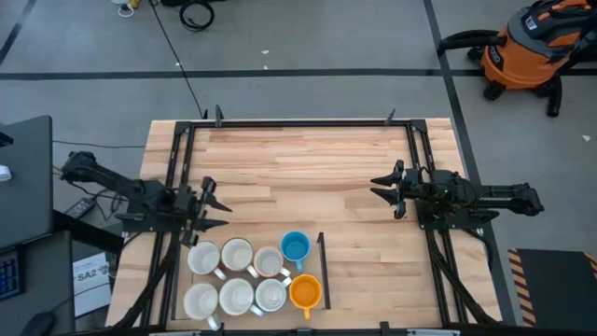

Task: Place coffee mugs
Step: Return to Home Position

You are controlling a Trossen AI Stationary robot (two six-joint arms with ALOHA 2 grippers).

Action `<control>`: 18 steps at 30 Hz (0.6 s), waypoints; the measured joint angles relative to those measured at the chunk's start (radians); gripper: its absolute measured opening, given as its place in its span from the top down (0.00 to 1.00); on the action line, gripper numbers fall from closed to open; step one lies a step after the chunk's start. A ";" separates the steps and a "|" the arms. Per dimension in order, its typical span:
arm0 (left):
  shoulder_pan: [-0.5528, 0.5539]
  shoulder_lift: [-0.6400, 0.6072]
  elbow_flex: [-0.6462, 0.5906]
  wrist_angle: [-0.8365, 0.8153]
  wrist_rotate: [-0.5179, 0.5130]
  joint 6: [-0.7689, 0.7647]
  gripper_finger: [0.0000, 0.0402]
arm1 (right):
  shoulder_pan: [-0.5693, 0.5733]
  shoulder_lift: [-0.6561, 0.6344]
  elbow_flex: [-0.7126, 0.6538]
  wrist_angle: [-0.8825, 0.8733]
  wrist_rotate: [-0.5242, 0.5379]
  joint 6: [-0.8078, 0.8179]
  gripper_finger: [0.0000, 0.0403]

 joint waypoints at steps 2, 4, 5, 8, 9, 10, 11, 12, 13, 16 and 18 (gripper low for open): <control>0.000 0.000 -0.086 0.152 0.000 0.012 0.61 | 0.000 0.000 0.000 0.000 0.000 0.000 0.64; 0.002 0.000 -0.155 0.273 0.000 0.030 0.61 | 0.000 0.000 0.000 0.000 0.000 0.000 0.64; 0.007 -0.001 -0.181 0.316 0.000 0.040 0.61 | 0.000 0.000 0.000 0.000 0.000 0.000 0.64; 0.040 -0.001 -0.220 0.387 0.000 0.056 0.61 | 0.000 0.000 0.000 0.000 0.000 0.000 0.64; 0.056 -0.001 -0.225 0.391 0.000 0.066 0.61 | 0.000 0.000 0.000 0.000 0.000 0.000 0.64; 0.072 -0.002 -0.227 0.392 0.000 0.073 0.61 | 0.000 0.000 0.000 0.000 0.000 0.000 0.64; 0.090 -0.002 -0.228 0.390 0.000 0.080 0.61 | 0.000 0.000 0.000 0.000 0.000 0.000 0.64; 0.109 -0.002 -0.228 0.391 0.000 0.087 0.61 | 0.000 0.000 0.000 0.000 0.000 0.000 0.64; 0.126 -0.002 -0.228 0.391 0.000 0.092 0.61 | 0.000 0.000 0.000 0.000 0.000 0.000 0.64; 0.172 -0.003 -0.228 0.386 0.000 0.097 0.61 | 0.000 0.000 0.000 0.000 0.000 0.000 0.64; 0.196 -0.003 -0.228 0.369 0.000 0.097 0.61 | 0.000 0.000 0.000 0.000 0.000 0.000 0.64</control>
